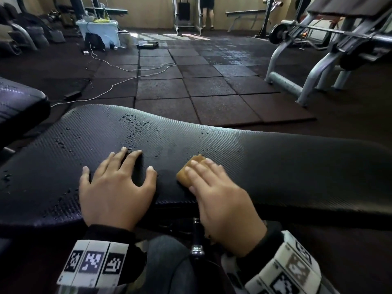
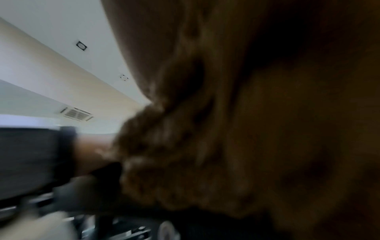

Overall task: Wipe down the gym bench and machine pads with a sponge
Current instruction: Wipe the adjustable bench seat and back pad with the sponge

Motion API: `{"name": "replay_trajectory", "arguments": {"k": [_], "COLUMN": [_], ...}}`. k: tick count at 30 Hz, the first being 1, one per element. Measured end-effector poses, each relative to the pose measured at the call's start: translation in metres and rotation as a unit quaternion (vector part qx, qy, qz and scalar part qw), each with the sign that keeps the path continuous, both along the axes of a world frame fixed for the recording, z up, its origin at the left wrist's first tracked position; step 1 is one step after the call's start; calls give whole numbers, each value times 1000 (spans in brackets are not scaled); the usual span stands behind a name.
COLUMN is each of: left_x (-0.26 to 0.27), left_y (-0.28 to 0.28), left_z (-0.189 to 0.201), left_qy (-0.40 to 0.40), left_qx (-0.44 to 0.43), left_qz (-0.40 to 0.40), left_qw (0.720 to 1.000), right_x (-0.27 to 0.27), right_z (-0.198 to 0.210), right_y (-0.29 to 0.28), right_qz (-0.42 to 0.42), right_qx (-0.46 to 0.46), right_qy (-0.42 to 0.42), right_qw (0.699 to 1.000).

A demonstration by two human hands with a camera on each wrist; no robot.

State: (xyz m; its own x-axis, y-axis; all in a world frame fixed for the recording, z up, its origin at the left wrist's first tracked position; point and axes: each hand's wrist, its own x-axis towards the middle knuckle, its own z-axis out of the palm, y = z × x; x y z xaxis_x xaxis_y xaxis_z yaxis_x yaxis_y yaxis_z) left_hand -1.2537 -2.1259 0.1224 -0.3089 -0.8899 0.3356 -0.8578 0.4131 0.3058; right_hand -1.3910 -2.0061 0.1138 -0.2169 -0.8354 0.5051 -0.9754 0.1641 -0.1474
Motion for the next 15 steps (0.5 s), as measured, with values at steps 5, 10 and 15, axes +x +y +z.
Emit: {"name": "replay_trajectory", "arguments": {"k": [5,10,15], "left_x": [1,0,0], "left_y": [0,0,1], "left_z": [0,-1,-1], "left_qy": [1,1,-2], "left_qx": [-3,-5,-1], "left_qz": [-3,-1,2], "left_qw": [1000,1000,1000], "right_x": [-10,-48,-49], "right_z": [-4,3,14], "right_y": [45,58,22], "right_qz": [78,18,-70], "right_qx": [9,22,22], "right_qy": [15,6,-59], "right_qw": [997,1000,996]}}
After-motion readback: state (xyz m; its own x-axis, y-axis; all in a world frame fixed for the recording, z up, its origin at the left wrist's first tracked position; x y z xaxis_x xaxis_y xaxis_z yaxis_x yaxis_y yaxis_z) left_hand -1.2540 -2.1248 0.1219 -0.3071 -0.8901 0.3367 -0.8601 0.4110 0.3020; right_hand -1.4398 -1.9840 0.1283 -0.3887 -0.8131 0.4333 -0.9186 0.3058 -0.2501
